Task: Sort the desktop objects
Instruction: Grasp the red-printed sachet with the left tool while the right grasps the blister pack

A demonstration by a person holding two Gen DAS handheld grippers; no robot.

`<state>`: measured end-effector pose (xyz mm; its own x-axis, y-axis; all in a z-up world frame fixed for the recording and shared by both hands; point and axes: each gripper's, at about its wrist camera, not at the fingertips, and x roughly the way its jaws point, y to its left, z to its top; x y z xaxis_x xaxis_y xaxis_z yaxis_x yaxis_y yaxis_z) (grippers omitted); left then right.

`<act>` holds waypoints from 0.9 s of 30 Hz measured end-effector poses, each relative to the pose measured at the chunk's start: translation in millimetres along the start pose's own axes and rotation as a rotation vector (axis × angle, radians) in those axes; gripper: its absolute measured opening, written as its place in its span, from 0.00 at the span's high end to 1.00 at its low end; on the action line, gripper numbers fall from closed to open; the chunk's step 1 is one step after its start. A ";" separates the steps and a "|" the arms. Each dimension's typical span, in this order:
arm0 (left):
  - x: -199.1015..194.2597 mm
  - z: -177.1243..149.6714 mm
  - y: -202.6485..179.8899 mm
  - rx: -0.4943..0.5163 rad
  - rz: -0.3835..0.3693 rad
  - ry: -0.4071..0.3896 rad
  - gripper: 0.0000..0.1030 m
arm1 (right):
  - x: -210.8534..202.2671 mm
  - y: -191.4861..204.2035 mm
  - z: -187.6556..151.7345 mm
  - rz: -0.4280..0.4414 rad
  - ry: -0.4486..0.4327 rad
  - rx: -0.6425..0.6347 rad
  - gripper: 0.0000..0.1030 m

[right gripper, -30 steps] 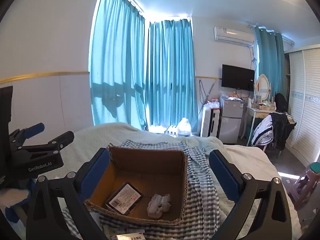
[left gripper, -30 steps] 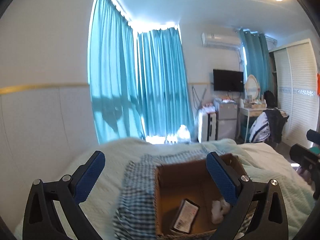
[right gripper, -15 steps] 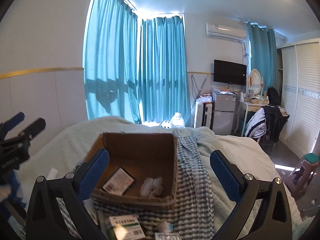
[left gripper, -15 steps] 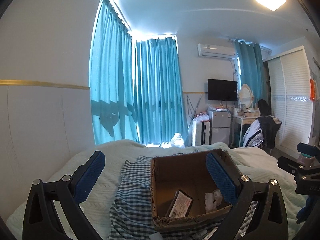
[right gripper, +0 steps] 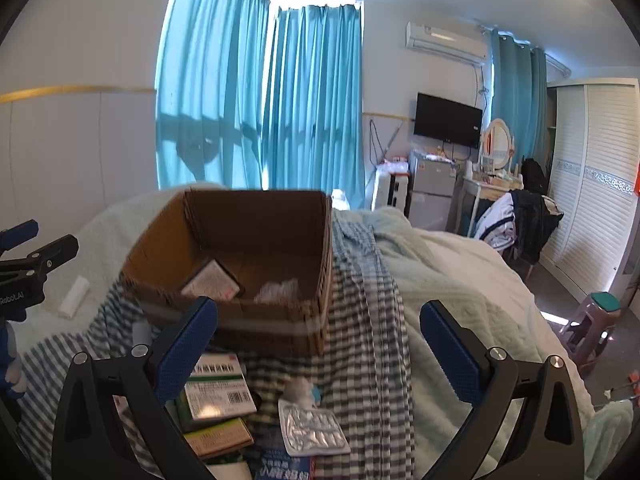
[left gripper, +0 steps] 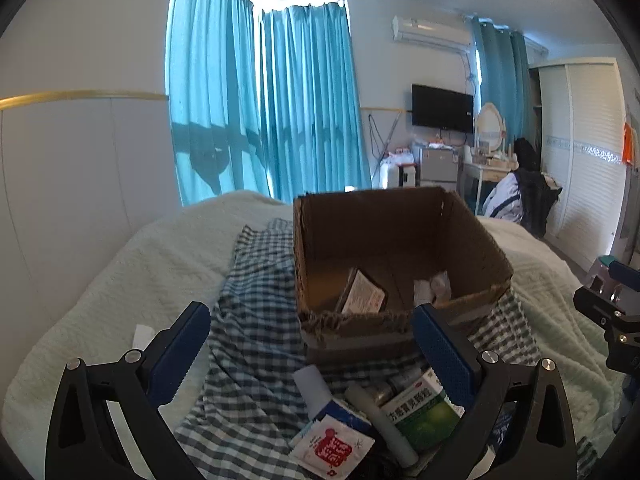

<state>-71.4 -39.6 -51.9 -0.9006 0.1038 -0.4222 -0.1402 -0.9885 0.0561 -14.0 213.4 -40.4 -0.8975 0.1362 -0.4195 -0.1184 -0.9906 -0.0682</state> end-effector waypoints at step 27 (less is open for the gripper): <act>75.0 -106.6 -4.0 0.006 -0.036 0.426 0.11 | 76.8 -1.2 -88.6 0.082 0.355 0.026 0.12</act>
<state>-94.5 -39.6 -180.3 -0.6446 0.0825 -0.7601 -0.1718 -0.9844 0.0389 -45.1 226.0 -152.7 -0.7019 0.0471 -0.7107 -0.0670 -0.9978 0.0001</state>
